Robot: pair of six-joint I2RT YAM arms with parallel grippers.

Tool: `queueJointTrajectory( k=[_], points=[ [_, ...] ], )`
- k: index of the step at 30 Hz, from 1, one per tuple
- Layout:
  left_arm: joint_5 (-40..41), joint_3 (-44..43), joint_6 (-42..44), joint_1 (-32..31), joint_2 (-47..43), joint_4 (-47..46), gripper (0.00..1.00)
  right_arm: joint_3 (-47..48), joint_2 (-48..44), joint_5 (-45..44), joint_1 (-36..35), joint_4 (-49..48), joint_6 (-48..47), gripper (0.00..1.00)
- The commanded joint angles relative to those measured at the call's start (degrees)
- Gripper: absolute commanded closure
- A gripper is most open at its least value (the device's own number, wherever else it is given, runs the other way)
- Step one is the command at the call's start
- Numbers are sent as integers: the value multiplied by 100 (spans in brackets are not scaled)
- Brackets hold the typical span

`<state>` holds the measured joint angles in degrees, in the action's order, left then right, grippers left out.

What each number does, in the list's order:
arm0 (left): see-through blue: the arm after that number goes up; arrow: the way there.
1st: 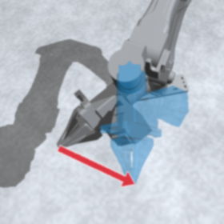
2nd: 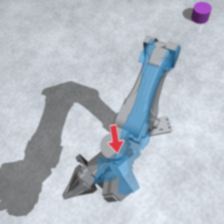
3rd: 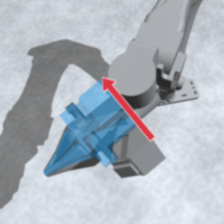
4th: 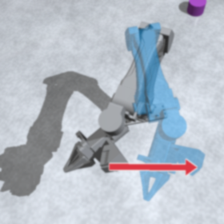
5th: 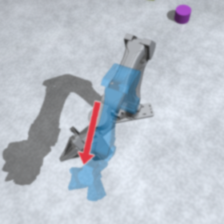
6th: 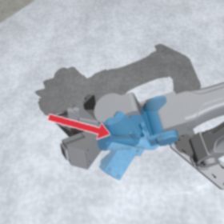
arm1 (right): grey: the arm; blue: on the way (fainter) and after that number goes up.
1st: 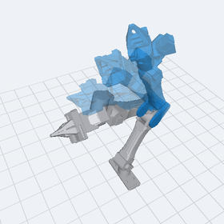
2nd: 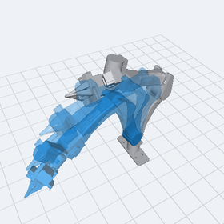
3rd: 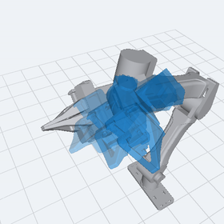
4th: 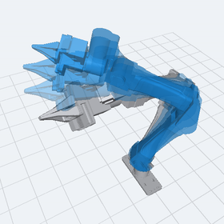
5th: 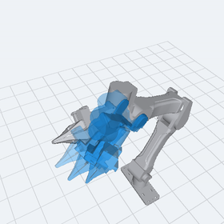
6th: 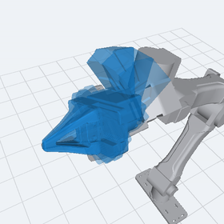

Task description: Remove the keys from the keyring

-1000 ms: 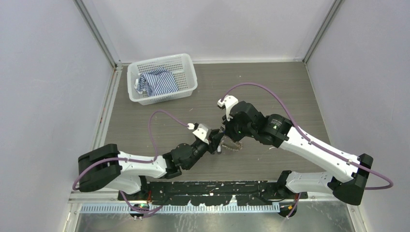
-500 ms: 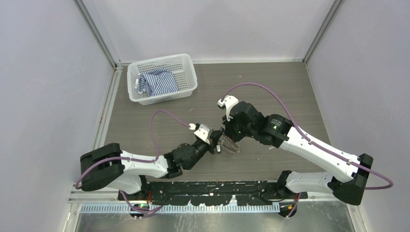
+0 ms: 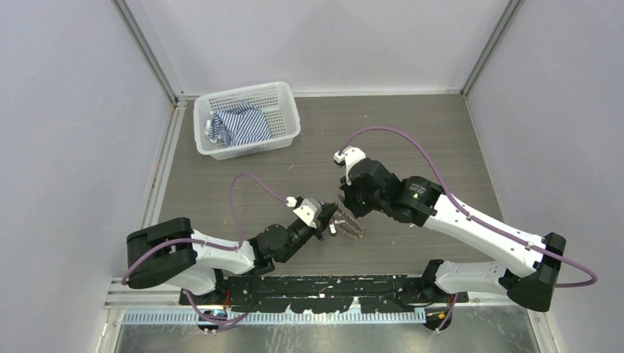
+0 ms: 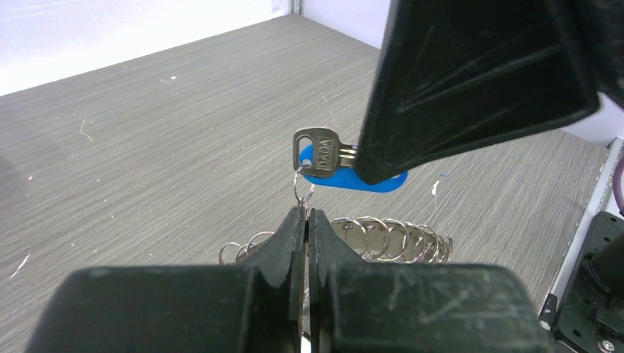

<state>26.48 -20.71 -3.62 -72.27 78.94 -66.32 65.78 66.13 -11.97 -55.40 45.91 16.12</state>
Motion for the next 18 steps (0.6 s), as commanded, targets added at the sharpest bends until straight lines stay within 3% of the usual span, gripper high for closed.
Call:
queueJointTrajectory(
  k=[1, 18],
  points=[
    [-20, 158, 326, -125, 128, -634, 100, -12, -218, -621, 230, -440, 280, 99],
    [-24, 413, 834, -292, 219, -1545, 100, -267, -70, -249, 436, -520, 493, 99]
  ],
)
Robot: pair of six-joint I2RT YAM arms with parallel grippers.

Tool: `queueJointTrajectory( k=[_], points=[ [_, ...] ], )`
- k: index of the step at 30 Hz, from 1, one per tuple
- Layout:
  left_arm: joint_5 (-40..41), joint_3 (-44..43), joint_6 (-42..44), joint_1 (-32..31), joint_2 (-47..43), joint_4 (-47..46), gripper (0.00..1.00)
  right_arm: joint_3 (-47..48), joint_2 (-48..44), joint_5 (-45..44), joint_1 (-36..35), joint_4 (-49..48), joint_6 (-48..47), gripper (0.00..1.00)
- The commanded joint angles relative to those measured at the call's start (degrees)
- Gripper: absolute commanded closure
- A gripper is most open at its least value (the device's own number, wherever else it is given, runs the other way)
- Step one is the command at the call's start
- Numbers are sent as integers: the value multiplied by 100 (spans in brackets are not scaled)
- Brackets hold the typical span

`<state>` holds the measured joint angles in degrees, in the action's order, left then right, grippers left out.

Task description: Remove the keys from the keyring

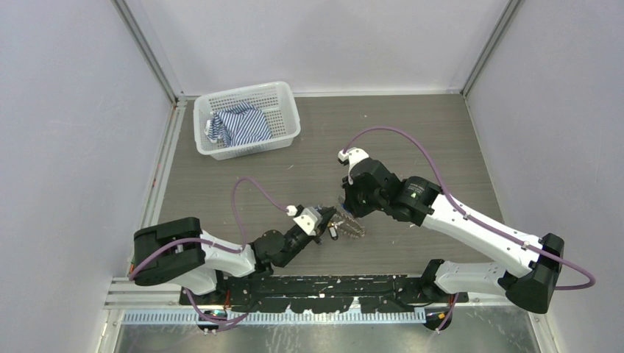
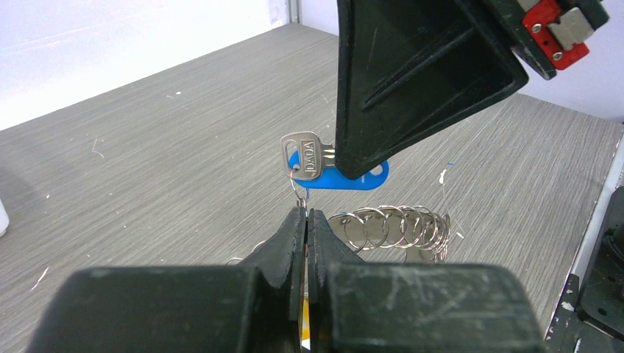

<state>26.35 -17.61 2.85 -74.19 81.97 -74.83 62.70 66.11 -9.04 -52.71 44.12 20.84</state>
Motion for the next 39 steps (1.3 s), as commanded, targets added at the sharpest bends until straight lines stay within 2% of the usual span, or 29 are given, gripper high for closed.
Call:
queueJointTrajectory(
  k=[1, 19, 24, 30, 34, 37, 39],
  points=[
    [10, 97, 209, -103, -100, -715, 100, 36, -48, -521, 170, -335, 29, 99],
    [-6, 128, 476, -116, -586, -717, 100, -59, 303, -198, 170, -295, 134, 99],
    [170, 133, 330, -121, -516, -639, 100, 24, 110, -470, 173, -356, 50, 99],
    [204, 118, -237, -121, -862, 372, 77, 181, -41, -183, 179, -493, -141, 99],
    [273, 69, -532, -115, -1280, 1240, 73, 201, -90, -54, 174, -536, -192, 99],
    [483, -123, -725, -103, -1670, 2277, 73, 254, -85, 27, 175, -535, -236, 99],
    [671, -185, -803, -93, -1812, 2513, 73, 296, -66, 63, 179, -537, -255, 99]
  ],
)
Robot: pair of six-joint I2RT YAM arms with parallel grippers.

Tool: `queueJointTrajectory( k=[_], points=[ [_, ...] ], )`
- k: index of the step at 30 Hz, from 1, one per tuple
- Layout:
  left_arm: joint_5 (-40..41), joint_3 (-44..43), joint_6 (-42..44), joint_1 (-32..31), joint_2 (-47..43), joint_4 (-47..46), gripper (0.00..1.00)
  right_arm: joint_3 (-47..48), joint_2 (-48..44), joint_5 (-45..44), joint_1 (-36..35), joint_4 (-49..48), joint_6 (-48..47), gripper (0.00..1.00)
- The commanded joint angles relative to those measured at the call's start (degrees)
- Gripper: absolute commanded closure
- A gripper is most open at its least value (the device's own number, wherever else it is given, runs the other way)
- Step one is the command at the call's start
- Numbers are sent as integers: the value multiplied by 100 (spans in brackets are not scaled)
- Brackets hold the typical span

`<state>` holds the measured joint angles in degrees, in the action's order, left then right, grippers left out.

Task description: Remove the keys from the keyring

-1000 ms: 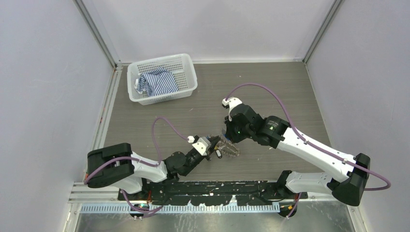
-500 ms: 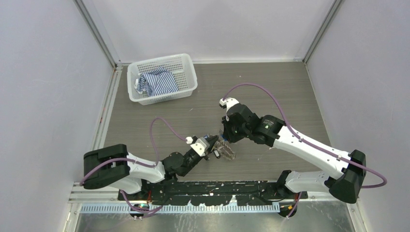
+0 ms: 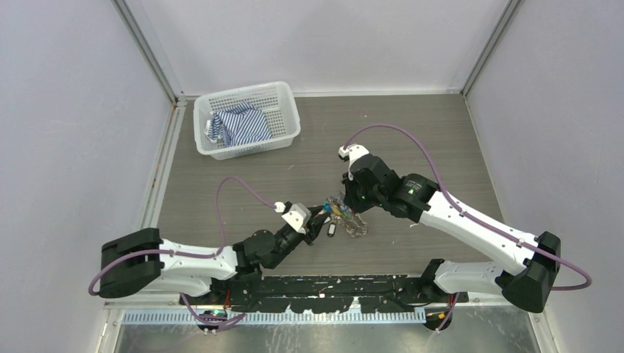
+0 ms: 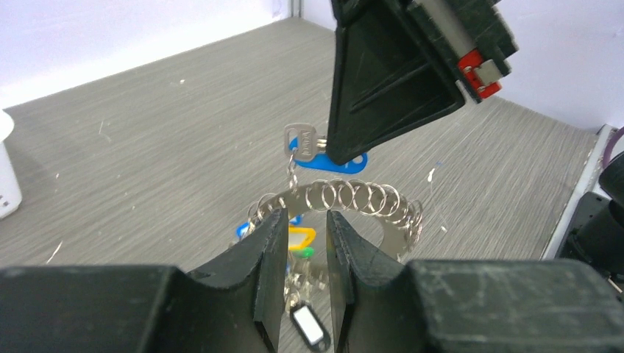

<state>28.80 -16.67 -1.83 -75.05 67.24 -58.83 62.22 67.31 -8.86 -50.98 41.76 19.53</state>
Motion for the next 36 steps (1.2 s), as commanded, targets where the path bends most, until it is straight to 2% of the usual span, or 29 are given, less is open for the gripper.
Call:
queueJointTrajectory(
  k=[1, 7, 12, 19, 25, 36],
  points=[
    [464, -284, -414, 10, -383, 938, 73, 370, -183, 63, 5, -300, -137, 99],
    [68, -250, -718, 252, -304, 761, 74, 457, -140, 184, 8, -313, -177, 99],
    [-400, -243, -997, 568, 130, 214, 69, 459, -134, 234, -7, -317, -152, 99],
    [-1115, -325, -1004, 1012, 608, -426, 66, 474, -103, 281, -34, -308, -147, 99],
    [-1547, -478, -985, 1172, 776, -472, 67, 484, -83, 282, -68, -304, -143, 99],
    [-1410, -564, -1145, 1185, 1253, -921, 69, 467, -115, 280, -77, -309, -117, 99]
  ],
)
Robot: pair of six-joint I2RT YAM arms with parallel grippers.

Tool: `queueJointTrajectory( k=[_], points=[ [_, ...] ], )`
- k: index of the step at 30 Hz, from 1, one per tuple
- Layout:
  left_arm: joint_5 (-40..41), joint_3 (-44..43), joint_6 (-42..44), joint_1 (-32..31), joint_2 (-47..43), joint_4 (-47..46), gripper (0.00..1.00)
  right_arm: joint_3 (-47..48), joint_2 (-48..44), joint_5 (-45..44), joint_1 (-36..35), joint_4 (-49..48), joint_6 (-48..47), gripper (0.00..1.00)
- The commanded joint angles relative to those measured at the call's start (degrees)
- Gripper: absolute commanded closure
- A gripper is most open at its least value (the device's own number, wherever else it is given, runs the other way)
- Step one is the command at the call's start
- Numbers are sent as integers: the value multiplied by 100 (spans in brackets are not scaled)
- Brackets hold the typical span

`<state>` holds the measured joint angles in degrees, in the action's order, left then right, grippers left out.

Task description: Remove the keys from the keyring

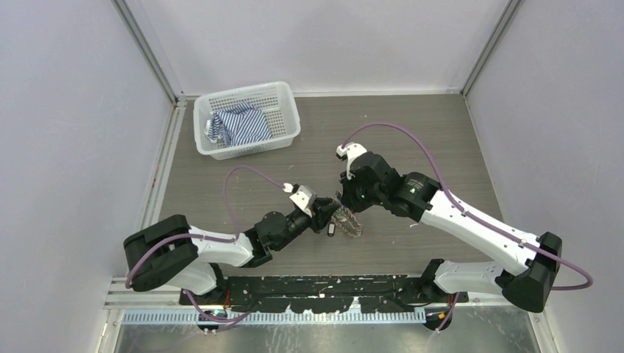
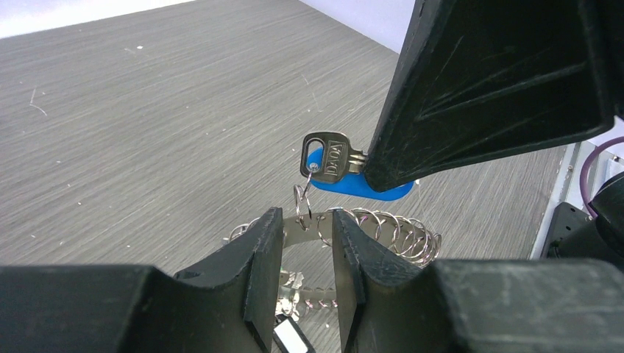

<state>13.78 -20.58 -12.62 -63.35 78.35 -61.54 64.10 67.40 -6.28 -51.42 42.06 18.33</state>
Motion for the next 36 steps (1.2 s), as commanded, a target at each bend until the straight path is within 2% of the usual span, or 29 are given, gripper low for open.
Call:
queueJointTrajectory(
  k=[1, 12, 16, 18, 22, 27, 36],
  points=[
    [124, -174, -65, 18, 193, -720, 69, 265, -128, 26, -27, -339, 14, 99],
    [212, -234, 52, 16, 352, -898, 72, 217, -150, 49, -38, -339, 46, 99],
    [198, -258, 63, 19, 391, -936, 77, 201, -157, 57, -43, -340, 48, 99],
    [128, -271, 71, 19, 410, -913, 81, 191, -176, 38, -41, -347, 52, 99],
    [-59, -235, 92, 16, 441, -895, 99, 184, -217, -206, -44, -329, 83, 99],
    [-197, -80, 188, 20, 369, -898, 99, 187, -162, -980, -1, -128, 289, 99],
    [-169, 95, 328, -33, 234, -985, 99, -50, -20, -1264, 302, -68, 839, 99]
  ],
)
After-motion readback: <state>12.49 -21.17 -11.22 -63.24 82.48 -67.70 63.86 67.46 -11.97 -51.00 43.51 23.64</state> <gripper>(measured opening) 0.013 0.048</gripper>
